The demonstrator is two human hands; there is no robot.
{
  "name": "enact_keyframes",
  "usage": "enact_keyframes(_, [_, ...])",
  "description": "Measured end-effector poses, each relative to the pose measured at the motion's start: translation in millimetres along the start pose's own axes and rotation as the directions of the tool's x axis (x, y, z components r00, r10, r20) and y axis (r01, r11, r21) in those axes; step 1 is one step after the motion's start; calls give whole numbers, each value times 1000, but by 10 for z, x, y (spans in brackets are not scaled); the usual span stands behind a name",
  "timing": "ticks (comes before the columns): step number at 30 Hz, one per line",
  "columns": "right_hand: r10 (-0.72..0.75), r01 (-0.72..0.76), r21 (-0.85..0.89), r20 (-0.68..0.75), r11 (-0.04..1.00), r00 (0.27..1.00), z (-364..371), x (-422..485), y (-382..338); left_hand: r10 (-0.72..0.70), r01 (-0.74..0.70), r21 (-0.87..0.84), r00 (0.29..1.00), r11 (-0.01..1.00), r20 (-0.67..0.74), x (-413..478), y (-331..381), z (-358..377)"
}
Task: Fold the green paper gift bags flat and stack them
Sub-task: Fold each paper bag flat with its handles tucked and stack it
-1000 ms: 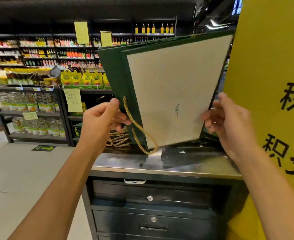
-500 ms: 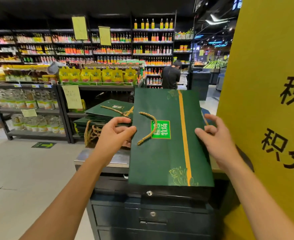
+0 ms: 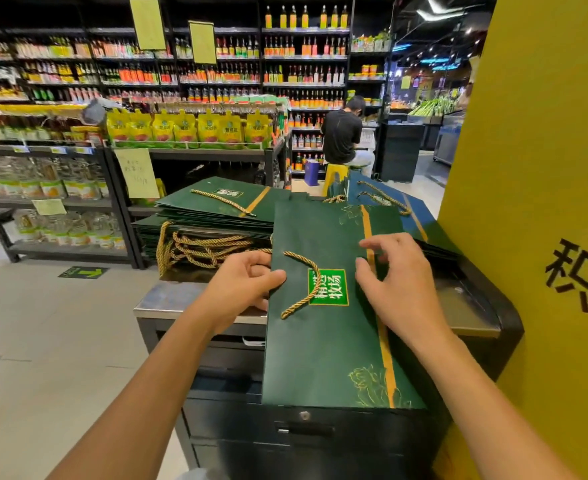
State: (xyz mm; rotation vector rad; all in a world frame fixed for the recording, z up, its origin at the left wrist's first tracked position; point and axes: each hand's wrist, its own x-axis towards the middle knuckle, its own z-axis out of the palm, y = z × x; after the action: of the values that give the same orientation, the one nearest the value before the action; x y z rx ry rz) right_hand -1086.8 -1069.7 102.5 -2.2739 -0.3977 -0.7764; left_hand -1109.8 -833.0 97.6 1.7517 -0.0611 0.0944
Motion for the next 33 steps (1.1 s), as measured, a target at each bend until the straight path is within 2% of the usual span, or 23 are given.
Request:
enact_keyframes(3, [-114, 105, 81, 111, 991, 987, 255, 56, -233, 1, -1, 0, 1000, 1000, -6, -15, -2, -8])
enact_keyframes(5, [-137, 137, 15, 168, 990, 976, 430, 80, -315, 11, -11, 3, 1000, 1000, -2, -32, -9, -12])
enact_keyframes(8, [-172, 177, -63, 72, 982, 982, 581, 92, -298, 16, -16, 9, 1000, 1000, -12, -48, -33, -11])
enact_keyframes(10, [-188, 188, 6, -9, 982, 982, 616, 79, -240, 21, -21, 23, 1000, 1000, -20, -48, -59, -13])
enact_keyframes(13, [-209, 211, 84, -34, 974, 977, 628, 51, -182, 26, -25, 37, 1000, 999, -18, -43, -74, -13])
enact_keyframes(15, [-148, 156, 207, -53, 966, 988, 609, 62, -163, 31, -30, 42, 1000, 999, -5, -40, -68, -16])
enact_keyframes(18, [89, -41, 466, -81, 884, 993, 505, 111, -158, 36, -37, 45, 999, 998, 16, -42, -58, -36])
enact_keyframes(21, [237, -179, 558, -34, 810, 971, 464, 134, -110, 32, -33, 20, 999, 999, 24, -47, -58, -36])
enact_keyframes(24, [263, -229, 581, 26, 781, 964, 443, 137, -75, 35, -35, 19, 999, 999, 22, -39, -58, -35])
enact_keyframes(27, [171, -186, 587, 81, 788, 982, 354, 133, -70, 23, -23, 13, 1000, 1000, 19, -35, -60, -44])
enact_keyframes(30, [-31, -45, 556, 126, 830, 991, 249, 56, -50, 18, -18, 5, 1000, 1000, 2, -30, -53, -45])
enact_keyframes(33, [-260, 82, 497, 300, 864, 918, 223, -37, -31, 9, -9, 2, 1000, 1000, -19, -18, -56, -36])
